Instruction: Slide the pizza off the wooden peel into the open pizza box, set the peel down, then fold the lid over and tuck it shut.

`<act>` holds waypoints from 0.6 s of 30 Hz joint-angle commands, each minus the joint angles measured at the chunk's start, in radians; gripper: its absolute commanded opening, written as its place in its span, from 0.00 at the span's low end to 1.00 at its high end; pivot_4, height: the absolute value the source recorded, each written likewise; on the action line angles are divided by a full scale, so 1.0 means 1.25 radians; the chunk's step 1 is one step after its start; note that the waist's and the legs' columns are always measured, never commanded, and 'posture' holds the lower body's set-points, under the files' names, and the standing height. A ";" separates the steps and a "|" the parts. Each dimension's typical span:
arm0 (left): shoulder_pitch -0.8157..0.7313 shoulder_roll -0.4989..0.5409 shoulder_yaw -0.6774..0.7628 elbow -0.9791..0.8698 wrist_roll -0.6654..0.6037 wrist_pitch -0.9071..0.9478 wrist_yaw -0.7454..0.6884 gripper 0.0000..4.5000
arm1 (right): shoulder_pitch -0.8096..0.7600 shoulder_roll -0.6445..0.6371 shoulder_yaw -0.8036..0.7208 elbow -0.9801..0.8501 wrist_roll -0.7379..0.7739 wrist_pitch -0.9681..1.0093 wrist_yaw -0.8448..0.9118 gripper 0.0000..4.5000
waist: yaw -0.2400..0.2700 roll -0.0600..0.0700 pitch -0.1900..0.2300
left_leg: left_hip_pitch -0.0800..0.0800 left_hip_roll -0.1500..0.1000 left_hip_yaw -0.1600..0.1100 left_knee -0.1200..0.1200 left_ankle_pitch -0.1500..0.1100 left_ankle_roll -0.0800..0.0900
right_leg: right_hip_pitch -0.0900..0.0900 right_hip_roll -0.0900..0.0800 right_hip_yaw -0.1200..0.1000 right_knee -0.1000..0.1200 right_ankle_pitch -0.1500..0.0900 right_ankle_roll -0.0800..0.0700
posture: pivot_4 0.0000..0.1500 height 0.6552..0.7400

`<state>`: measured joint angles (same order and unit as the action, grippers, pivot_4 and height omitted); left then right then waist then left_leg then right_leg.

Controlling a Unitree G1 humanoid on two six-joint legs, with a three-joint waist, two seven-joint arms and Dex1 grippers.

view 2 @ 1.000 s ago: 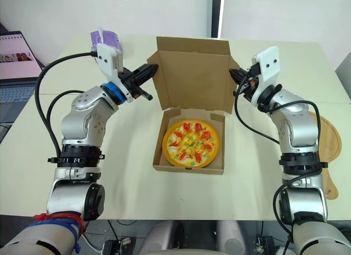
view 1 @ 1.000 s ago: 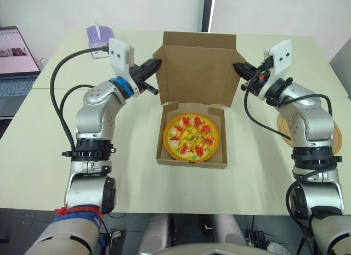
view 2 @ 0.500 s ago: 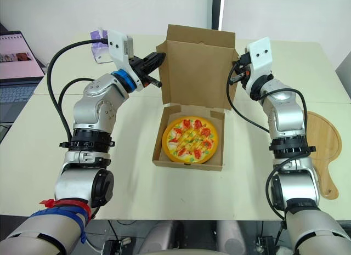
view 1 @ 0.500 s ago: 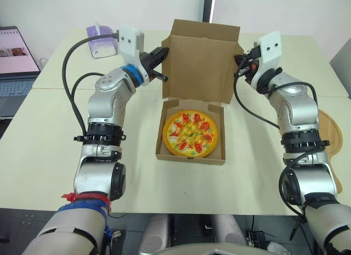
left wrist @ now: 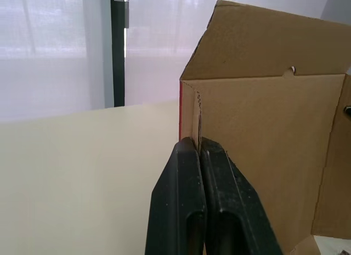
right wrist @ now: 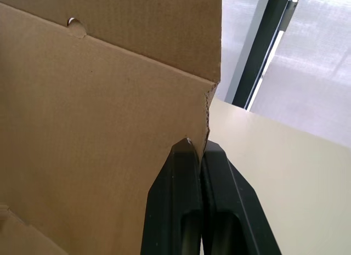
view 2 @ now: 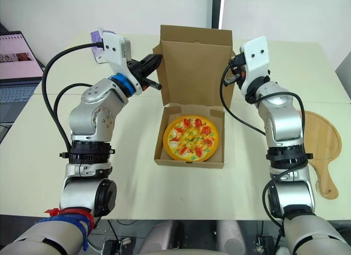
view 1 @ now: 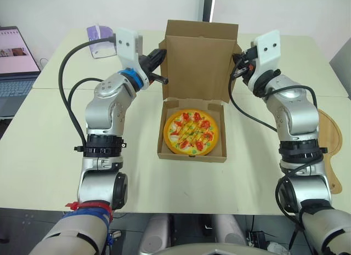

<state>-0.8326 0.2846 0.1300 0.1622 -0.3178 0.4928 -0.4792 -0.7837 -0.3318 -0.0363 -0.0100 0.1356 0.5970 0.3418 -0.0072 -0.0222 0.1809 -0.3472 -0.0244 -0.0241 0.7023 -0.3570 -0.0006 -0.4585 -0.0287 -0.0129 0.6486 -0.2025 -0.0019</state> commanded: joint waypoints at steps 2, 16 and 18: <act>0.055 -0.021 -0.019 -0.177 -0.026 0.052 0.038 0.00 | 0.030 0.022 0.009 -0.135 0.016 0.056 -0.024 0.00 | 0.000 0.000 0.000 | 0.000 0.000 0.000 0.000 0.000 0.000 | 0.000 0.000 0.000 0.000 0.000 0.000 | 1.00 1.00; 0.224 -0.041 -0.038 -0.403 0.009 0.046 0.142 0.00 | 0.094 0.091 0.026 -0.369 0.035 0.239 -0.088 0.00 | 0.001 0.000 0.000 | 0.001 0.000 0.000 0.000 0.000 0.000 | 0.001 0.000 0.000 0.000 0.000 0.000 | 1.00 1.00; 0.228 -0.039 -0.047 -0.402 0.017 0.037 0.142 0.00 | 0.088 0.102 0.032 -0.375 0.033 0.254 -0.095 0.00 | 0.000 0.000 -0.001 | 0.001 0.000 0.000 0.000 0.000 0.000 | 0.001 0.000 0.000 0.000 0.000 0.000 | 1.00 1.00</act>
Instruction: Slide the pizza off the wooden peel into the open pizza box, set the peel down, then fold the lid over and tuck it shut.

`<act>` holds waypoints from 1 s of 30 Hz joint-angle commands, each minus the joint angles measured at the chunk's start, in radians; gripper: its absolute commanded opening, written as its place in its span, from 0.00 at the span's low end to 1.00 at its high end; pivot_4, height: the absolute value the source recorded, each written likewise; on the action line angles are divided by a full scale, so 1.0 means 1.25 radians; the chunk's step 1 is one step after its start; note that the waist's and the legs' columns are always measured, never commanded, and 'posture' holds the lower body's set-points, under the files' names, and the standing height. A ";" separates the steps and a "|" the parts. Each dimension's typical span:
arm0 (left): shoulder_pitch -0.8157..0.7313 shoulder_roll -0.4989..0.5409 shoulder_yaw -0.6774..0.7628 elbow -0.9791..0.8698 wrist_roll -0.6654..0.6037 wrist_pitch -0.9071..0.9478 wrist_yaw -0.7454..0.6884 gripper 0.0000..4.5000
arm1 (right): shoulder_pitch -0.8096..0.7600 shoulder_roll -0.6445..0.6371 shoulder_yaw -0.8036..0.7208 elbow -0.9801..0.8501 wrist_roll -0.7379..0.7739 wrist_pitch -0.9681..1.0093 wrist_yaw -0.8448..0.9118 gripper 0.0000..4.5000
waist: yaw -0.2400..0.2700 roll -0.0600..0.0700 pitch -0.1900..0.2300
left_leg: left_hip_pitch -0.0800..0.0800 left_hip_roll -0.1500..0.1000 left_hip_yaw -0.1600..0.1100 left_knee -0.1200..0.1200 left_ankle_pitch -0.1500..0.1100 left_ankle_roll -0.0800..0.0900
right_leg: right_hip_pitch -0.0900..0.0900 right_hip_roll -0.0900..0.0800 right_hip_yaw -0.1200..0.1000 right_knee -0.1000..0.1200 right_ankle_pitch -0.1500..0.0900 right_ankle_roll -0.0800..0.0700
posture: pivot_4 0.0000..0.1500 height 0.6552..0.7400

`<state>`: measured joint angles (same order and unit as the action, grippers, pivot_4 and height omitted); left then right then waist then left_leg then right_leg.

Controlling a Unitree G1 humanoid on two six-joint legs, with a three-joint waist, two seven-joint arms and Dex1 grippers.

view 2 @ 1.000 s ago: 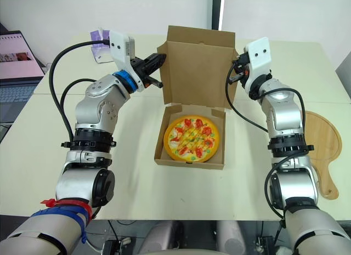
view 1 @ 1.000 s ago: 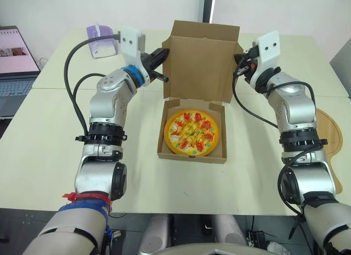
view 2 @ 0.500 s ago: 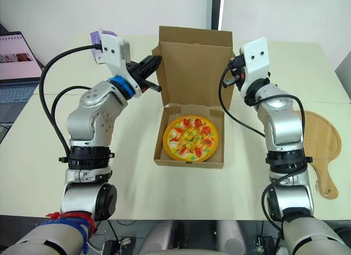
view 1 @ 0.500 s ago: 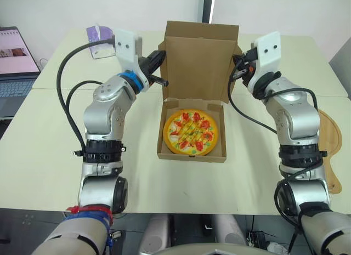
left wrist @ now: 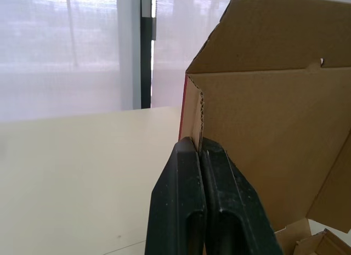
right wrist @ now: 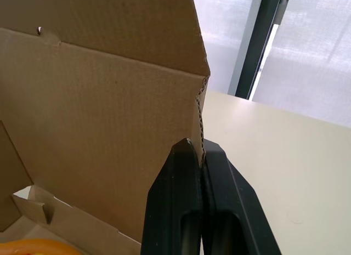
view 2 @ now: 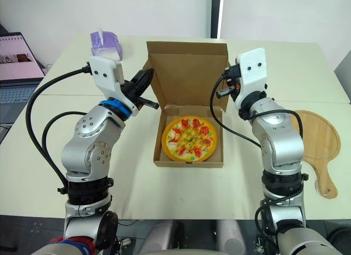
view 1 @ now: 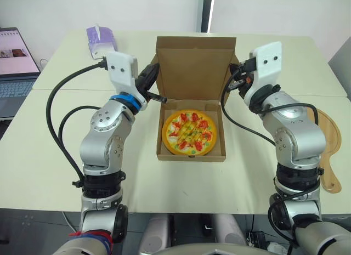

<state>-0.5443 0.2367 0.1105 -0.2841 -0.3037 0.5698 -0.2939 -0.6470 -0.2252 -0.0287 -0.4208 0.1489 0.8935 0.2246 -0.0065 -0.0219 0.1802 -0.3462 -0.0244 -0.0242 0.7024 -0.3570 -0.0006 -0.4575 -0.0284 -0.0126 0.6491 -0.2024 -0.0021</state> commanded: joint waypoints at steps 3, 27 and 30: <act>0.001 -0.013 -0.030 -0.056 0.000 -0.020 0.005 0.00 | -0.019 0.043 0.037 -0.060 0.019 0.040 -0.021 0.00 | 0.000 0.000 0.000 | 0.000 0.000 0.000 0.000 0.000 0.000 | 0.000 0.000 0.000 0.000 0.000 0.000 | 1.00 1.00; 0.081 -0.028 -0.087 -0.143 0.076 -0.057 0.057 0.00 | -0.019 0.075 0.033 -0.082 0.004 0.058 -0.063 0.00 | -0.001 0.000 0.000 | 0.000 0.000 0.000 0.000 0.000 0.000 | 0.001 0.000 0.000 -0.001 0.000 0.000 | 1.00 1.00; 0.092 -0.034 -0.096 -0.149 0.107 -0.073 0.080 0.00 | -0.028 0.074 0.030 -0.069 0.003 0.050 -0.065 0.00 | -0.001 0.000 0.000 | 0.000 0.000 0.000 0.000 0.000 0.000 | 0.001 0.000 0.000 -0.001 0.000 0.000 | 1.00 1.00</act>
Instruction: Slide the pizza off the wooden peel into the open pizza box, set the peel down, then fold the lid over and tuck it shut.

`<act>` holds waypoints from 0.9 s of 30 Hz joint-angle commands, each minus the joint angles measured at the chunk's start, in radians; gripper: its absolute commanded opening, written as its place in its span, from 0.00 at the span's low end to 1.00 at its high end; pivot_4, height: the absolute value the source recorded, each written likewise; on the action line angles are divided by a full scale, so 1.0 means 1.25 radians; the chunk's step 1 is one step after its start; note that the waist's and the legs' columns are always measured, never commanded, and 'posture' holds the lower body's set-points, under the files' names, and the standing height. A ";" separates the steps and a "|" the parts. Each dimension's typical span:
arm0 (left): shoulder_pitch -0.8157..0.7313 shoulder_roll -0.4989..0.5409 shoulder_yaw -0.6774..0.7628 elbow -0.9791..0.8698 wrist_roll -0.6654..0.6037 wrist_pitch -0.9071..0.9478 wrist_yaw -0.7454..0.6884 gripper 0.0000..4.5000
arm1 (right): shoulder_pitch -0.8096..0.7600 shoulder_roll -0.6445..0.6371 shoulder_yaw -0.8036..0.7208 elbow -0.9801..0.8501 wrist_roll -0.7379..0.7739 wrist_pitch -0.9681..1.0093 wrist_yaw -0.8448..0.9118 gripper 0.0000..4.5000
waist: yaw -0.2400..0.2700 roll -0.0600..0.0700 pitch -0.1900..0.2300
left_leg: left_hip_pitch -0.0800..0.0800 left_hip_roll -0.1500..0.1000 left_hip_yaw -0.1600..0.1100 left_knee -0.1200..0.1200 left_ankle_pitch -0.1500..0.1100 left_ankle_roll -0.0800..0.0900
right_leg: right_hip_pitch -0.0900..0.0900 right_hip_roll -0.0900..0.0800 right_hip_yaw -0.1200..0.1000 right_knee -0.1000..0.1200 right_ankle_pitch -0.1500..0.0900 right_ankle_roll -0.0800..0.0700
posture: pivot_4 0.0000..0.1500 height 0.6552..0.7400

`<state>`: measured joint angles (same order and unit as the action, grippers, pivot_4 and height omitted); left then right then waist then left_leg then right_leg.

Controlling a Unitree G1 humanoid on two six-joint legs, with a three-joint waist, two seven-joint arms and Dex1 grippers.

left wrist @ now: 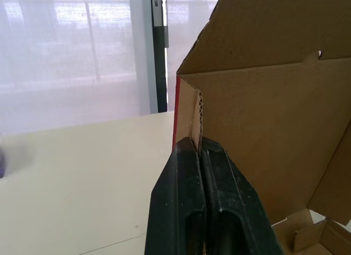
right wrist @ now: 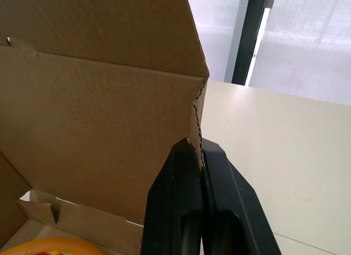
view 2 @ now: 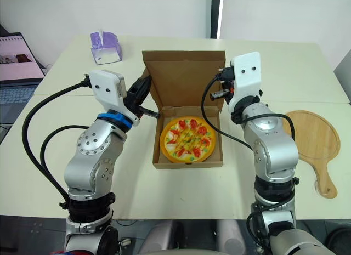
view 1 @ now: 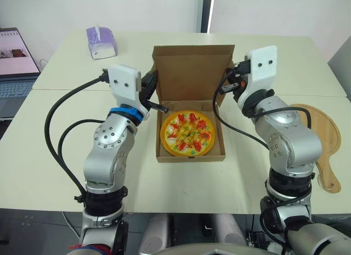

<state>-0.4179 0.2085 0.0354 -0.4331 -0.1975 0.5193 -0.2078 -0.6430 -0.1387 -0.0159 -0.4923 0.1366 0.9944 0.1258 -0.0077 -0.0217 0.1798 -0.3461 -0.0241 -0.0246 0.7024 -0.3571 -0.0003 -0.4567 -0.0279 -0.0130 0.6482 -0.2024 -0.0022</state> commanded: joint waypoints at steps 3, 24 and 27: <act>0.010 -0.019 -0.047 -0.054 0.044 -0.040 0.027 0.00 | -0.040 0.009 0.016 -0.010 0.018 -0.025 0.011 0.00 | 0.000 0.000 0.000 | 0.000 0.000 0.000 0.000 0.000 0.000 | 0.000 0.000 0.000 0.000 0.000 0.000 | 1.00 1.00; 0.095 -0.018 -0.072 -0.053 0.217 -0.206 0.096 0.00 | -0.028 0.047 0.038 -0.070 0.028 0.041 -0.002 0.00 | 0.000 0.000 0.000 | 0.000 0.000 0.000 0.000 0.000 0.000 | 0.000 0.000 0.000 0.000 0.000 0.000 | 1.00 1.00; 0.111 -0.038 -0.077 -0.054 0.218 -0.204 0.107 0.00 | -0.031 0.053 0.037 -0.071 0.029 0.046 -0.006 0.00 | 0.000 0.000 0.000 | 0.000 0.000 0.000 0.000 0.000 0.000 | 0.000 0.000 0.000 0.000 0.000 0.000 | 1.00 1.00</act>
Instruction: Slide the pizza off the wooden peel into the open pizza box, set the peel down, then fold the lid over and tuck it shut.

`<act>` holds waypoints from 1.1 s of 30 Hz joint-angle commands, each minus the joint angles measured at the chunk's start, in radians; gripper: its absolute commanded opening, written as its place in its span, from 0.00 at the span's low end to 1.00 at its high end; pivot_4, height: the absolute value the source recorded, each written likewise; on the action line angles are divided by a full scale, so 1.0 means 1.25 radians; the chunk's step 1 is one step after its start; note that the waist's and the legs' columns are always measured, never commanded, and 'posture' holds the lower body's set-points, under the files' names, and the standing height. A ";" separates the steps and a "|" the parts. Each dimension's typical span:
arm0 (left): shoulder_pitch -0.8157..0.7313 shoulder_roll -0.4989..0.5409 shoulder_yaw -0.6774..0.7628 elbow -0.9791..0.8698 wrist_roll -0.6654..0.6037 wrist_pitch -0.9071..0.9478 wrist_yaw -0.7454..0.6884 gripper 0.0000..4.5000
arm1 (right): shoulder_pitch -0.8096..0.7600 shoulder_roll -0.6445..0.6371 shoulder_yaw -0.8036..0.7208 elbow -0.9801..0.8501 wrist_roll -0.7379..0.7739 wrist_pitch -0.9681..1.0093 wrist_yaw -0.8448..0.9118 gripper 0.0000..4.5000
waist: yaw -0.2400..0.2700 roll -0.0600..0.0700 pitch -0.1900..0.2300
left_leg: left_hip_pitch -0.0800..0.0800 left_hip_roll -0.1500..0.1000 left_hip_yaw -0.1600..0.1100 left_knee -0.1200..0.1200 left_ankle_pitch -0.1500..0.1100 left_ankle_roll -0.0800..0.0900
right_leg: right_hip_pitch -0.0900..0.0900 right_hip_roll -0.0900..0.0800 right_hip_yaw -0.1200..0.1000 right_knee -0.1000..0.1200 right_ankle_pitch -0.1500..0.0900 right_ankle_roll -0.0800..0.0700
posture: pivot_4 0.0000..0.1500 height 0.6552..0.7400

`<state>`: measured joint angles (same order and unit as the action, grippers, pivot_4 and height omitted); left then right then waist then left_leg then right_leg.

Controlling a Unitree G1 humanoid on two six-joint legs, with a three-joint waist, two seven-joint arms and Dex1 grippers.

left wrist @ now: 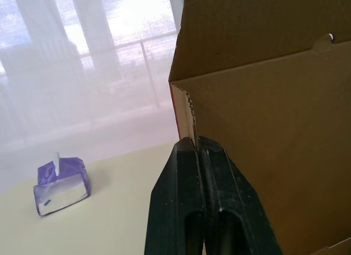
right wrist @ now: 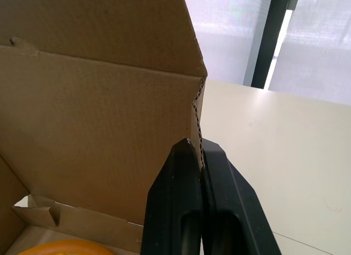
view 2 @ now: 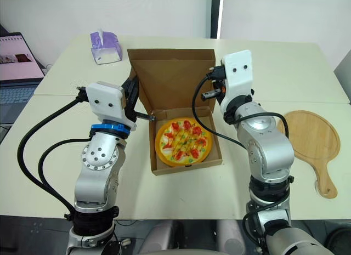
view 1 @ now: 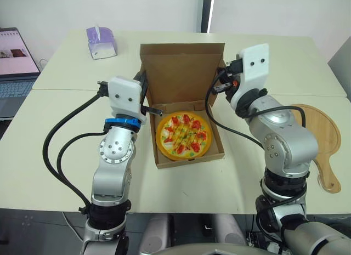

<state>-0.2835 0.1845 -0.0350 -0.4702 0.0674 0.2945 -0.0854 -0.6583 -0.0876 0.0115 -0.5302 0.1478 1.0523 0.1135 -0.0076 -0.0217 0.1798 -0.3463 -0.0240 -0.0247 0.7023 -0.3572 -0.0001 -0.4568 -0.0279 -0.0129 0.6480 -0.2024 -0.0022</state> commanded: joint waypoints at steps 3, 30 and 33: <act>0.010 -0.027 -0.018 -0.027 0.005 -0.021 0.006 0.00 | -0.024 0.017 0.013 -0.043 0.024 0.011 0.002 0.00 | 0.001 0.000 0.000 | 0.000 0.000 0.000 0.000 0.000 0.000 | 0.000 0.000 0.000 0.000 0.000 0.000 | 1.00 1.00; 0.131 0.012 -0.004 -0.124 -0.004 -0.017 -0.066 0.00 | 0.076 0.060 0.006 -0.144 0.089 0.097 0.007 0.00 | -0.001 0.000 -0.004 | 0.001 0.000 0.000 0.000 0.000 0.001 | 0.001 0.000 0.000 0.000 0.000 0.000 | 1.00 1.00; 0.129 0.011 -0.004 -0.124 0.000 -0.017 -0.063 0.00 | 0.040 0.075 -0.009 -0.120 0.091 0.090 0.000 0.00 | -0.003 0.000 -0.004 | 0.001 0.000 0.000 0.000 0.000 0.001 | 0.001 0.000 0.000 0.000 0.000 0.000 | 1.00 1.00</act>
<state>-0.1150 0.1995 -0.0141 -0.5803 0.0645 0.2922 -0.1587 -0.5683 -0.0188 -0.0186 -0.6769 0.2208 1.1827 0.0997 -0.0111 -0.0220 0.1749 -0.3450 -0.0235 -0.0248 0.7018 -0.3575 0.0008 -0.4557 -0.0273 -0.0130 0.6481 -0.2023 -0.0022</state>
